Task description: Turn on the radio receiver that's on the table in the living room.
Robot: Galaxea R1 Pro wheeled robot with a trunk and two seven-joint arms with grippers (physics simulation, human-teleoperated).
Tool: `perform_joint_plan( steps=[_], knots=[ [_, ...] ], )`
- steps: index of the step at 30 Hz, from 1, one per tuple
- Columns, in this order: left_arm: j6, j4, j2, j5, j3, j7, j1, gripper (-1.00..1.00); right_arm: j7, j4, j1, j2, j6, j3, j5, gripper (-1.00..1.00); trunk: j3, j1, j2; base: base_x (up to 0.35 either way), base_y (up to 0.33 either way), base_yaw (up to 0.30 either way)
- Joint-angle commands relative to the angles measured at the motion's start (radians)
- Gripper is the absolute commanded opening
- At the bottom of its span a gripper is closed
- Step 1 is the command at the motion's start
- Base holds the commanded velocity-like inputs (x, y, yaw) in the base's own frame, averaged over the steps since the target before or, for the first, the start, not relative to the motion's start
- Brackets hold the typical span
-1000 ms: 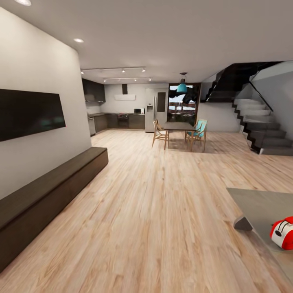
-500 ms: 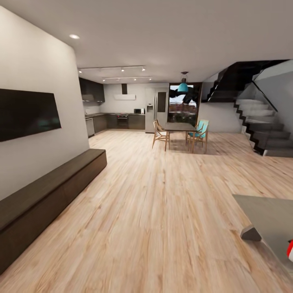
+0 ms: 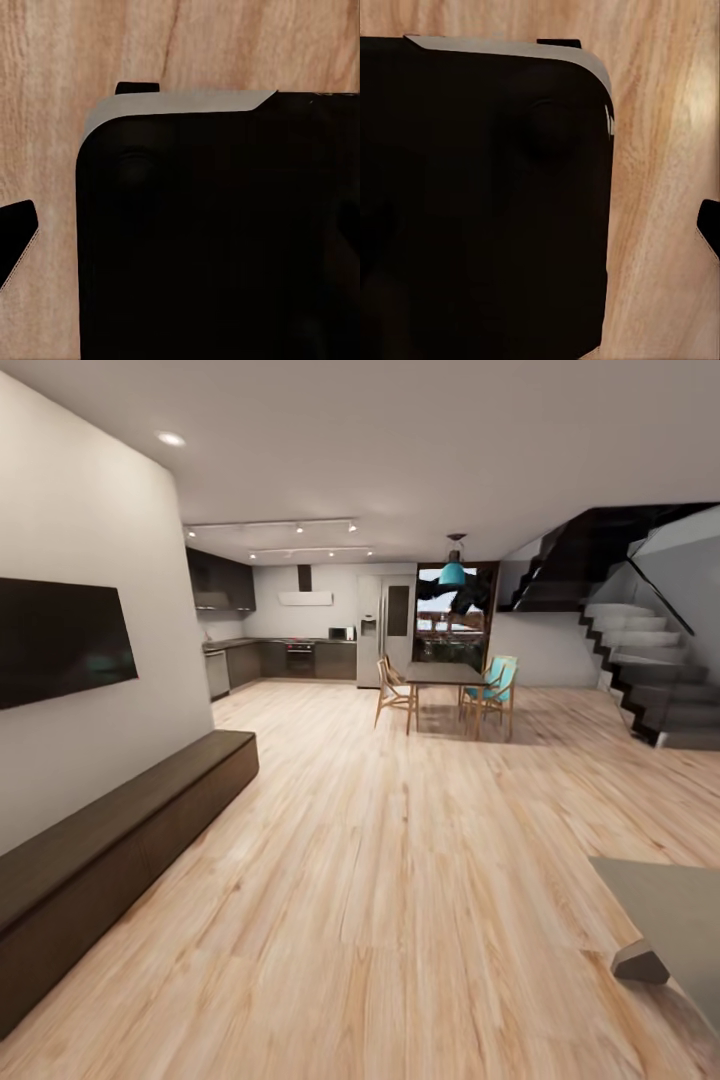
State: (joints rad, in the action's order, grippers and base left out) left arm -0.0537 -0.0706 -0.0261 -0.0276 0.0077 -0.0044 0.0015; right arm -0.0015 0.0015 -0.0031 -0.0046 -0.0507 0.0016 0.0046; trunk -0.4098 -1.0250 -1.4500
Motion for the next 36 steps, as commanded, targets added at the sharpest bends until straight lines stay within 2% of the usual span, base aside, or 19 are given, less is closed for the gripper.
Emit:
perform_joint_plan(
  steps=[1,36],
  knots=[
    [0.0,0.0,0.0,0.0,0.0,0.0,0.0,1.0,0.0,0.0,0.0,0.0,0.0,0.0,0.0,1.0,0.0,0.0,0.0,0.323,0.0,0.0],
    [0.0,0.0,0.0,0.0,0.0,0.0,0.0,1.0,0.0,0.0,0.0,0.0,-0.018,0.002,0.0,1.0,0.0,0.0,0.0,0.323,0.0,0.0]
  ],
)
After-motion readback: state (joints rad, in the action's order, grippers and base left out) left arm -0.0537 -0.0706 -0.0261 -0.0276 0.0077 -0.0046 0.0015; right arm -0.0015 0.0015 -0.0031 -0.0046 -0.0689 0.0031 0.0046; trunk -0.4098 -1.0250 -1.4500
